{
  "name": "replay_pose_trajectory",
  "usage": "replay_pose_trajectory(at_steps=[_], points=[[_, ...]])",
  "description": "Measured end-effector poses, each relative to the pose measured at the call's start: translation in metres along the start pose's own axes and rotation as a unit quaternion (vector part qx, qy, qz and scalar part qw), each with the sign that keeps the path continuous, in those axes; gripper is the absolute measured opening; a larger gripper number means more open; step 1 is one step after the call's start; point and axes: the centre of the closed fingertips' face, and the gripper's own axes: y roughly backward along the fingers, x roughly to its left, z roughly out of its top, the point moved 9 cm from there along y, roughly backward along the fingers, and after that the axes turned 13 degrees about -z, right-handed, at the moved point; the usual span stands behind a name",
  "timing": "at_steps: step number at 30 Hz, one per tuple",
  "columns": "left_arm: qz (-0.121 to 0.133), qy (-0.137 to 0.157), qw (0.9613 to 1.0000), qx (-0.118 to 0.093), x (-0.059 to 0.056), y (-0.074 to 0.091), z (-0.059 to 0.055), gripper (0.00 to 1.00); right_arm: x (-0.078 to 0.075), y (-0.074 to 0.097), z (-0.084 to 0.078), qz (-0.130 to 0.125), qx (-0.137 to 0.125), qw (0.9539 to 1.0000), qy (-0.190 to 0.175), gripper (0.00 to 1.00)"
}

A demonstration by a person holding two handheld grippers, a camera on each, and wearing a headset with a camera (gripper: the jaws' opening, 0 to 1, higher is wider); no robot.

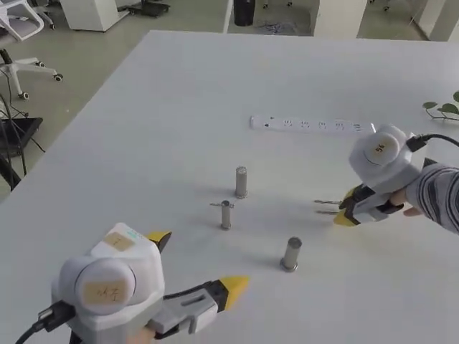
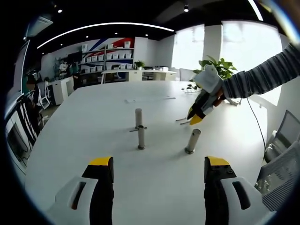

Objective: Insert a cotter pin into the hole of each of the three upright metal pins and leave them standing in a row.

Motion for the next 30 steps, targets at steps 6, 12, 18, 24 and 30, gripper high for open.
replay_pose_trajectory(at_steps=[6,12,18,24,30], points=[[-0.009,-0.002,1.0,-0.002,0.0007,-0.0029,-0.0006,0.78,-0.0033,-0.004,0.0005,0.008,0.015,0.9998,0.004,0.09],[-0.011,-0.003,0.9999,0.001,0.0036,-0.004,-0.0009,0.78,-0.0075,-0.0058,0.0016,0.021,0.026,0.9993,0.014,0.04],[-0.01,-0.004,0.9999,0.001,0.0047,-0.0036,-0.001,0.78,-0.0082,-0.007,0.0049,0.012,0.038,0.9986,0.035,0.0],[-0.01,-0.005,0.9999,0.002,0.0048,-0.0031,0.0003,0.77,-0.0053,-0.0065,0.0048,0.008,0.036,0.9969,0.07,0.0],[-0.012,-0.011,0.9999,0.0,0.0031,-0.0014,0.0045,0.76,-0.0065,-0.001,0.0056,-0.014,0.025,0.996,0.085,0.0]])
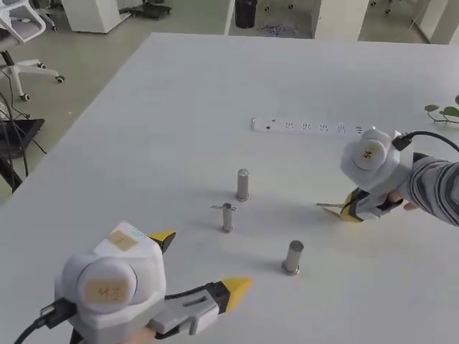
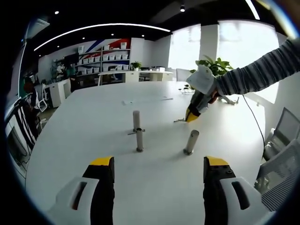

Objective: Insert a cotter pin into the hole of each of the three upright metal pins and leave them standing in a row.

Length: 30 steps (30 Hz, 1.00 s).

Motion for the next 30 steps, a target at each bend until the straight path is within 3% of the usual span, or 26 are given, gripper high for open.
replay_pose_trajectory(at_steps=[9,14,21,30], points=[[-0.013,-0.006,0.9999,-0.007,-0.004,0.001,0.009,0.69,0.008,0.026,0.014,-0.016,-0.054,0.9984,-0.006,0.0],[-0.029,-0.015,0.9994,-0.008,-0.008,-0.002,0.017,0.65,0.018,0.044,0.025,-0.031,-0.085,0.9958,0.013,0.0],[-0.05,-0.029,0.9983,-0.008,-0.012,-0.009,0.032,0.58,0.032,0.065,0.041,-0.046,-0.131,0.9896,0.036,0.0],[-0.088,0.004,0.9959,-0.02,-0.015,-0.018,0.053,0.51,0.048,0.084,0.056,-0.072,-0.189,0.9764,0.076,0.0]])
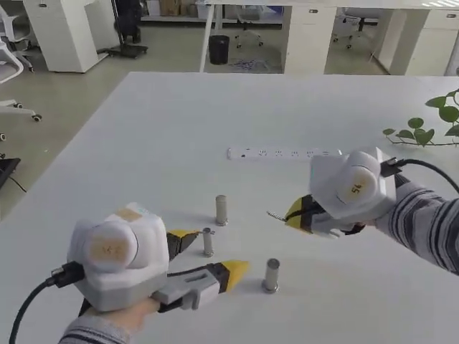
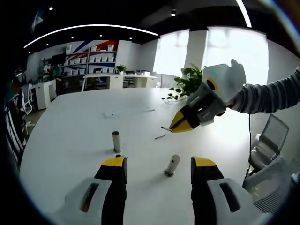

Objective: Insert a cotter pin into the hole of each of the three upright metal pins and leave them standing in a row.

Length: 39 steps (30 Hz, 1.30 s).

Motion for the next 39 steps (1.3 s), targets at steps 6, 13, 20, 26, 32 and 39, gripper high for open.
replay_pose_trajectory(at_steps=[6,13,20,26,32,39], points=[[-0.02,0.02,0.9996,0.004,0.002,-0.009,0.009,0.4,0.012,0.008,0.014,-0.008,-0.038,0.9987,0.034,0.0],[-0.045,0.063,0.9969,-0.011,-0.001,-0.014,0.013,0.28,0.024,0.016,0.029,-0.015,-0.071,0.9953,0.064,0.0],[-0.062,0.101,0.9922,-0.039,-0.003,-0.012,0.018,0.16,0.033,0.024,0.044,-0.02,-0.097,0.9893,0.107,0.0],[-0.079,0.128,0.9869,-0.057,-0.005,-0.012,0.021,0.07,0.036,0.028,0.054,-0.024,-0.111,0.9856,0.124,0.0],[-0.081,0.131,0.9861,-0.062,-0.008,-0.012,0.021,0.0,0.038,0.03,0.057,-0.028,-0.116,0.9847,0.126,0.0],[-0.079,0.139,0.985,-0.064,-0.008,-0.013,0.018,0.0,0.039,0.032,0.058,-0.031,-0.12,0.9848,0.122,0.0]])
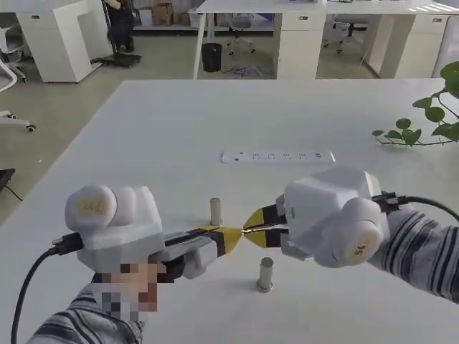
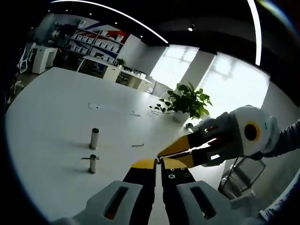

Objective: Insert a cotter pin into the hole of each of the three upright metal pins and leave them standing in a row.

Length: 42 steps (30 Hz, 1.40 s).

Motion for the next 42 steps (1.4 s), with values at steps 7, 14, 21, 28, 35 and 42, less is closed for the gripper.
replay_pose_trajectory(at_steps=[7,14,21,28,35,42], points=[[-0.002,-0.004,1.0,0.0,0.0,0.001,-0.001,0.0,0.001,0.001,0.001,0.0,-0.001,1.0,-0.005,0.0],[-0.004,-0.028,0.9996,0.011,0.001,0.001,-0.001,0.0,0.003,-0.001,-0.002,0.015,0.002,0.9977,-0.066,0.0],[0.012,-0.094,0.9937,0.06,0.008,0.007,-0.006,0.0,0.003,-0.001,-0.012,0.034,-0.004,0.9783,-0.204,0.04],[0.002,-0.157,0.9829,0.096,0.01,0.013,-0.013,0.0,0.007,0.0,-0.024,0.075,-0.016,0.9376,-0.339,0.06],[-0.029,-0.218,0.9695,0.108,0.005,0.018,-0.015,0.0,0.014,0.003,-0.035,0.109,-0.033,0.8922,-0.437,0.07],[-0.078,-0.222,0.967,0.097,-0.003,0.021,-0.014,0.0,0.023,0.009,-0.043,0.159,-0.066,0.8488,-0.5,0.09]])
